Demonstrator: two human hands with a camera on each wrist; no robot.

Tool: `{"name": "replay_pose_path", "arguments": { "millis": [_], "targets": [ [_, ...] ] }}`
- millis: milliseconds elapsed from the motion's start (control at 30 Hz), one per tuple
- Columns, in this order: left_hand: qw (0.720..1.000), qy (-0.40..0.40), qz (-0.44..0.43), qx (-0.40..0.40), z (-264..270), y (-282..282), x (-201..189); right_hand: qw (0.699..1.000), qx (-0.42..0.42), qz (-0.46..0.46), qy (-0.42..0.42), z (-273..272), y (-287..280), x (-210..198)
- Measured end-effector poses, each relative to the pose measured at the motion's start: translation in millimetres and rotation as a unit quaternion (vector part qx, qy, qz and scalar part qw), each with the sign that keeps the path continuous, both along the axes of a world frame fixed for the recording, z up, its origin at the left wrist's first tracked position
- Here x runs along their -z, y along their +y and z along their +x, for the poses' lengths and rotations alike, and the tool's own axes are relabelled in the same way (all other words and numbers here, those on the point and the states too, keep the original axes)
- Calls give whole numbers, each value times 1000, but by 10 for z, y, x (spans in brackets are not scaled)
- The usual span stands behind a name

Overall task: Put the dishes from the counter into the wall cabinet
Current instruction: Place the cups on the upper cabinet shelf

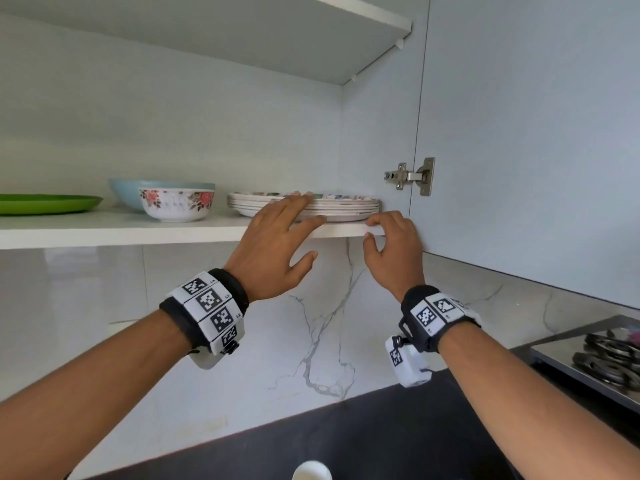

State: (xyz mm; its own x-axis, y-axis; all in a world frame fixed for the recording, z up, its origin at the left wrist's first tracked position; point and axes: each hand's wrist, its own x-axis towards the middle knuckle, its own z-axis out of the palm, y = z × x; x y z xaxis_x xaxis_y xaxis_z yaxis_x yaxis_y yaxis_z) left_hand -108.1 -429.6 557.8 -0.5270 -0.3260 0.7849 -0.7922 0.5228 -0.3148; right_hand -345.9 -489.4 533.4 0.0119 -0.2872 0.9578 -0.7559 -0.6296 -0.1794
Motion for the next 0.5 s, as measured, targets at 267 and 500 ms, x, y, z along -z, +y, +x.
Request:
{"name": "replay_pose_path", "arguments": {
  "millis": [267, 500],
  "targets": [
    [999, -21, 31, 32, 147, 70, 830, 999, -7, 46, -5, 36, 96, 318],
    [946, 31, 319, -44, 436, -53, 2398, 954, 28, 274, 121, 85, 285, 1670]
  ]
}}
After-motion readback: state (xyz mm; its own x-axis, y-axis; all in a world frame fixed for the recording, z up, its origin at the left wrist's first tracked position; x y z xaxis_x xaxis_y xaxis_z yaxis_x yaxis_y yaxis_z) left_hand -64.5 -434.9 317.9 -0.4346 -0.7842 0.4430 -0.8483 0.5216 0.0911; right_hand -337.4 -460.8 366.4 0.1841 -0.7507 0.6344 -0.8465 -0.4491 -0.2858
